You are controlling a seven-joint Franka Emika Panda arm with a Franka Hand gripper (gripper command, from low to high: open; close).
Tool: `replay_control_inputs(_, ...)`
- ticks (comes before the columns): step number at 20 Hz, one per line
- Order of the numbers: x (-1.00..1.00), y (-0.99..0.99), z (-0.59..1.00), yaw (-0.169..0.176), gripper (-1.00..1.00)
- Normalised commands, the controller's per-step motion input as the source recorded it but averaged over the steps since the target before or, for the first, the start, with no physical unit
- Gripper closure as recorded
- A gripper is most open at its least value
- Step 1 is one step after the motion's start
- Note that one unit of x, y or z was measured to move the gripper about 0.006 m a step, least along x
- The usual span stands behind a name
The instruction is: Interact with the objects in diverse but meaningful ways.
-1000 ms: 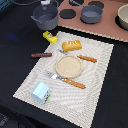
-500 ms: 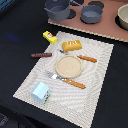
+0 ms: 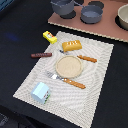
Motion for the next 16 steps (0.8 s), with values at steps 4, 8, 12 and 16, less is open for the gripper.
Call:
replay_control_inputs(4,0.24,0.47,0.00,0.056,1.00)
replay_control_inputs(8,0.19,0.35,0.00,0.054,1.00)
replay_control_inputs(12,0.22,0.34,0.00,0.051,1.00)
replay_control_inputs(16,0.28,0.28,0.00,0.041,1.00)
